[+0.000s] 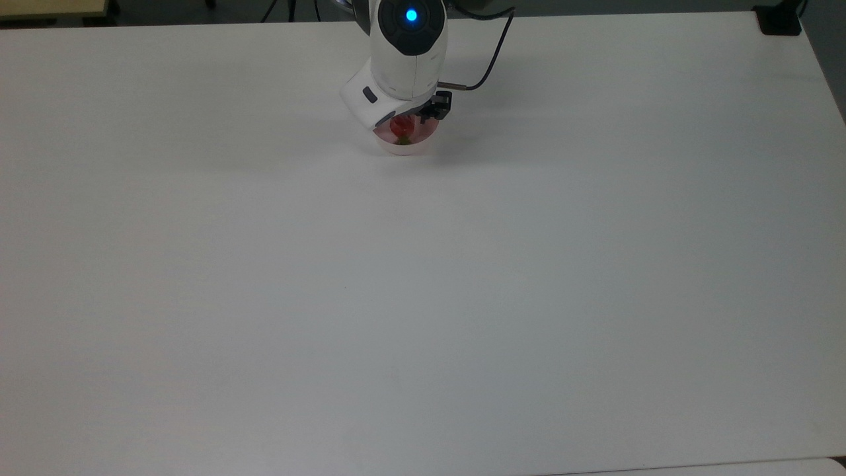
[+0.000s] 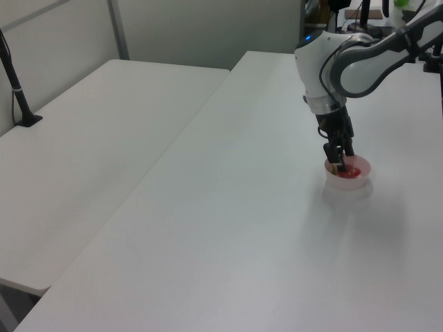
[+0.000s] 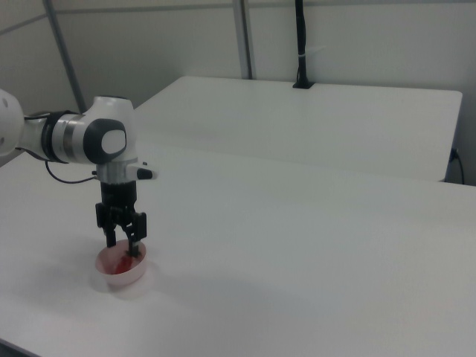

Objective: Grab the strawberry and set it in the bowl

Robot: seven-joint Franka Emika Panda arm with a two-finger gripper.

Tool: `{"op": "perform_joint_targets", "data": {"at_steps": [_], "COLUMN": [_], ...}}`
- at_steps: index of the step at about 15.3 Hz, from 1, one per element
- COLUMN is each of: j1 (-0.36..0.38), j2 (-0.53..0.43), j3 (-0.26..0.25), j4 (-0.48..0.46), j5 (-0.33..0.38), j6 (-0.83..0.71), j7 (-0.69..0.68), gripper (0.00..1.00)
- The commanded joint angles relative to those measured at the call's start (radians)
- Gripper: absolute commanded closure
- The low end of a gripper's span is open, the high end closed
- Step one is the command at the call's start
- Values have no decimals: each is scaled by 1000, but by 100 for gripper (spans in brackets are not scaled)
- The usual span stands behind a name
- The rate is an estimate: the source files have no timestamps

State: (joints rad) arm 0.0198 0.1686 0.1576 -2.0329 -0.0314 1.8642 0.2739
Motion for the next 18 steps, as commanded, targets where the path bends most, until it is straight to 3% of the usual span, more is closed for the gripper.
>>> {"op": "perform_joint_targets", "data": {"at_steps": [1, 4, 7, 11, 15, 18], "j1": [14, -1, 2, 17, 109, 94], "j2": [-67, -133, -173, -245, -276, -264], "j3": [-10, -12, -41, -94, -234, -242], "j4": [78, 260, 379, 390, 388, 373], "j5": [25, 24, 24, 24, 25, 25], "j6": [-95, -282, -351, -367, -324, -183], "j7": [79, 76, 27, 30, 1, -117], "gripper": [0, 0, 0, 0, 0, 0]}}
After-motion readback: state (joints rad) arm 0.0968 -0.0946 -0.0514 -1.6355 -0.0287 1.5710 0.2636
